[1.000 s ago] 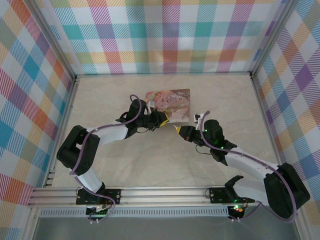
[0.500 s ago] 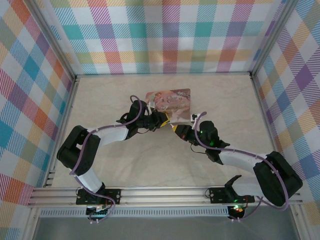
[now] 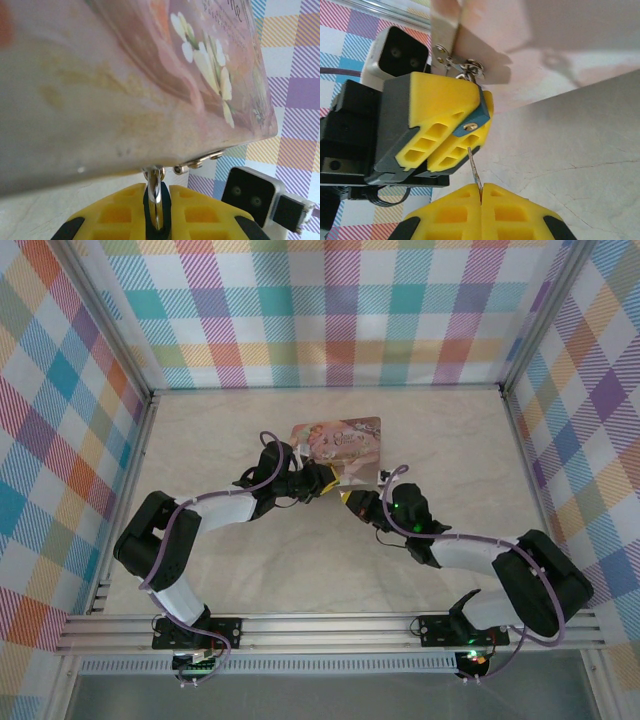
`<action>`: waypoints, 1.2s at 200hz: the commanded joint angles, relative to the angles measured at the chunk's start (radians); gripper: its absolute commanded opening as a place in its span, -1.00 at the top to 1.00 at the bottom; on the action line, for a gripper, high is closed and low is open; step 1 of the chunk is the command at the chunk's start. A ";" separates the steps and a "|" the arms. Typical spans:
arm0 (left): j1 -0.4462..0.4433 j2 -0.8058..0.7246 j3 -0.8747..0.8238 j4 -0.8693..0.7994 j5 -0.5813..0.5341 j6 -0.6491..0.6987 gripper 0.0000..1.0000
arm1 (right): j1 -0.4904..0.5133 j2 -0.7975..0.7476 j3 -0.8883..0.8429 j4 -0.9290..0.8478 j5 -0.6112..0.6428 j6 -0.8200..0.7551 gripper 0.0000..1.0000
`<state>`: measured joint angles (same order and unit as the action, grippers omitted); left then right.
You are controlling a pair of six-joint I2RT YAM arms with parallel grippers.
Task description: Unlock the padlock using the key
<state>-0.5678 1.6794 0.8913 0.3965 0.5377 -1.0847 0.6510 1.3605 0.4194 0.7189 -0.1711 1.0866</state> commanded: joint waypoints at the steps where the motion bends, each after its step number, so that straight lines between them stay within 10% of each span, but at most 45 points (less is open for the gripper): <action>1: -0.010 -0.053 -0.005 0.082 0.030 -0.021 0.78 | 0.010 0.014 0.001 0.073 0.010 0.015 1.00; 240: -0.013 -0.054 -0.017 0.111 0.041 -0.027 0.77 | 0.013 0.040 0.020 0.128 0.017 0.036 1.00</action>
<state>-0.5694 1.6741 0.8780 0.4221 0.5396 -1.0859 0.6559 1.4082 0.4202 0.7864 -0.1642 1.1152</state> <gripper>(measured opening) 0.132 0.051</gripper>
